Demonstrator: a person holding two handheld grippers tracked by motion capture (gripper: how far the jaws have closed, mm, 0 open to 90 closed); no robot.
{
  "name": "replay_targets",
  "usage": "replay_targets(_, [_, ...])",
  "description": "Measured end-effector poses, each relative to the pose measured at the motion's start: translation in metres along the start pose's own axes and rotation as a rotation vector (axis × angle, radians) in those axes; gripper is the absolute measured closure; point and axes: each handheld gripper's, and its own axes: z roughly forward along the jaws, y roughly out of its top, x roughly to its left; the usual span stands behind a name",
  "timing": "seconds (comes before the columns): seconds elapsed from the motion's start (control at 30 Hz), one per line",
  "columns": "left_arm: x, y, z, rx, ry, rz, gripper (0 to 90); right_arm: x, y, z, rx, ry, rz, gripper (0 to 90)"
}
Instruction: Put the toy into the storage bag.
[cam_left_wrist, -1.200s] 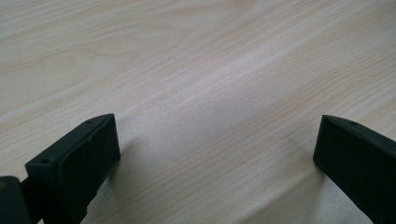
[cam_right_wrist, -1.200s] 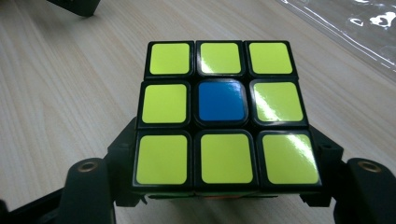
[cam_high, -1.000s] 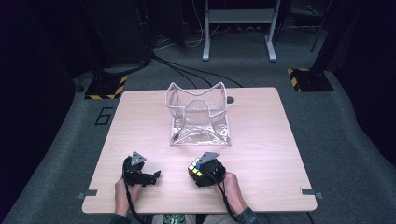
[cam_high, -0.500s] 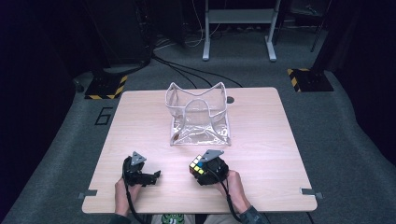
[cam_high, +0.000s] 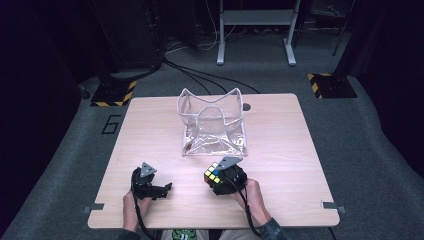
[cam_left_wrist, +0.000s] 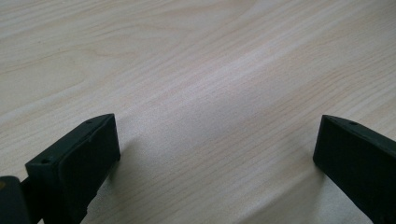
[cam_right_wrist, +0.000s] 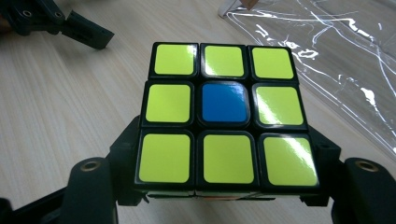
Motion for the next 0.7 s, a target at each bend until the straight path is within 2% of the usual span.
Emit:
replay_targets(0.17, [0.0, 0.0, 0.0, 0.004, -0.001, 0.004, 0.4, -0.006, 0.003, -0.009, -0.024, 0.006, 0.009, 33.1])
replay_targets(0.37, [0.0, 0.0, 0.0, 0.001, -0.001, 0.002, 0.4, -0.012, 0.005, -0.017, -0.033, -0.018, 0.014, 33.2])
replay_targets(0.43, [0.0, 0.0, 0.0, 0.001, -0.001, 0.002, 0.4, -0.014, 0.006, -0.018, -0.043, -0.02, 0.0, 33.1])
replay_targets(0.47, [0.0, 0.0, 0.0, 0.001, -0.001, 0.001, 0.4, -0.016, 0.007, -0.021, -0.045, -0.018, 0.013, 33.1])
replay_targets(0.7, [0.0, 0.0, 0.0, 0.001, -0.002, 0.002, 0.4, -0.024, 0.009, -0.031, -0.063, -0.03, 0.022, 33.1])
